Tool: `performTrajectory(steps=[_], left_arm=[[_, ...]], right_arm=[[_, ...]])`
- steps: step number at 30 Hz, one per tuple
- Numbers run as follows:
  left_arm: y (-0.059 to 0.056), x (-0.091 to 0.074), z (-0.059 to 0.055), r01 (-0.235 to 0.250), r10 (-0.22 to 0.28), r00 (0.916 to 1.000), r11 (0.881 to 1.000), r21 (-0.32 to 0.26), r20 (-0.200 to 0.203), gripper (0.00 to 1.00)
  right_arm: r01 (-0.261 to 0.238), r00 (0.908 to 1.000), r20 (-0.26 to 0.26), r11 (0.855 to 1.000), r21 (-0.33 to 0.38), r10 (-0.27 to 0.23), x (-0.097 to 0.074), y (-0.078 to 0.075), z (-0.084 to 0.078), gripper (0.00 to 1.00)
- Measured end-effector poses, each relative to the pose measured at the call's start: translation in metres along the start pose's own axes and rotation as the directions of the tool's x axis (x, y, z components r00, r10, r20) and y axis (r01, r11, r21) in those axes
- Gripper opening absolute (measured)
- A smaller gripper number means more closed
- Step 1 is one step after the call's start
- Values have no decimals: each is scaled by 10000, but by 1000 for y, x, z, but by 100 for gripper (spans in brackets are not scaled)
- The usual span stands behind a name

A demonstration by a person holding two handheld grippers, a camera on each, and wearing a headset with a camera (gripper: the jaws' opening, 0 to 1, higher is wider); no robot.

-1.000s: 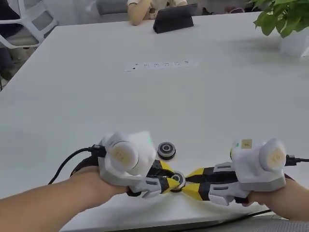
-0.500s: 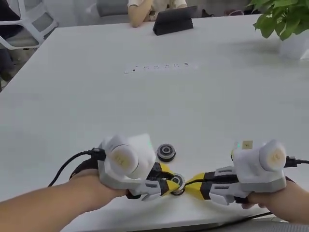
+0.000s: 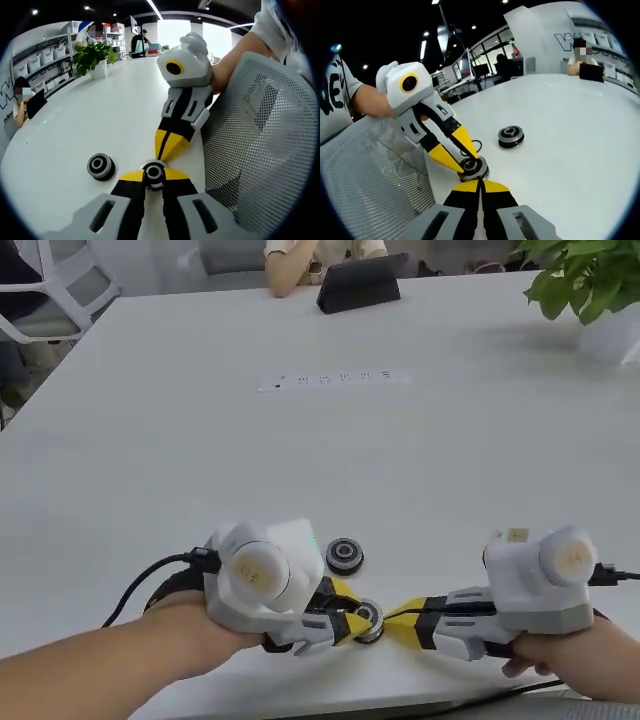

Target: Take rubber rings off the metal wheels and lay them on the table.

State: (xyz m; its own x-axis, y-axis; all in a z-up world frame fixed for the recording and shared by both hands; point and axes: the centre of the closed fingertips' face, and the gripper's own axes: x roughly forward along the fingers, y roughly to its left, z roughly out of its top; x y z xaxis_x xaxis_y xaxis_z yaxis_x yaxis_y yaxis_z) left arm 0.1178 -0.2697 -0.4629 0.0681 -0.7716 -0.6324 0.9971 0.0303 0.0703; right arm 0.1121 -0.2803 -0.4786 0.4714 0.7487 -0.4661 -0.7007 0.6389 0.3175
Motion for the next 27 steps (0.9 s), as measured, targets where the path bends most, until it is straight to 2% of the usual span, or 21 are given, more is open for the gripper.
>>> performTrajectory(steps=[3,5,8,16,27], left_arm=[[0,0,0,1,-1,10000,10000,-9,8,7],[0,0,0,-6,6,10000,10000,-7,0,7],[0,0,0,-15,15,10000,10000,-15,-4,7],[0,0,0,-49,49,10000,10000,-23,-33,7],[1,0,0,-84,83,9999,9999,-56,-68,7]], right_arm=[[110,9996,272,9996,264,-117,-3,-3,3,0],[-10,9981,613,9969,780,-38,-4,-3,10,0],[19,9984,555,9982,595,-52,-4,-3,10,0],[-74,9977,678,9978,659,29,-3,-1,13,0],[-95,9973,724,9997,208,80,-2,5,16,0]])
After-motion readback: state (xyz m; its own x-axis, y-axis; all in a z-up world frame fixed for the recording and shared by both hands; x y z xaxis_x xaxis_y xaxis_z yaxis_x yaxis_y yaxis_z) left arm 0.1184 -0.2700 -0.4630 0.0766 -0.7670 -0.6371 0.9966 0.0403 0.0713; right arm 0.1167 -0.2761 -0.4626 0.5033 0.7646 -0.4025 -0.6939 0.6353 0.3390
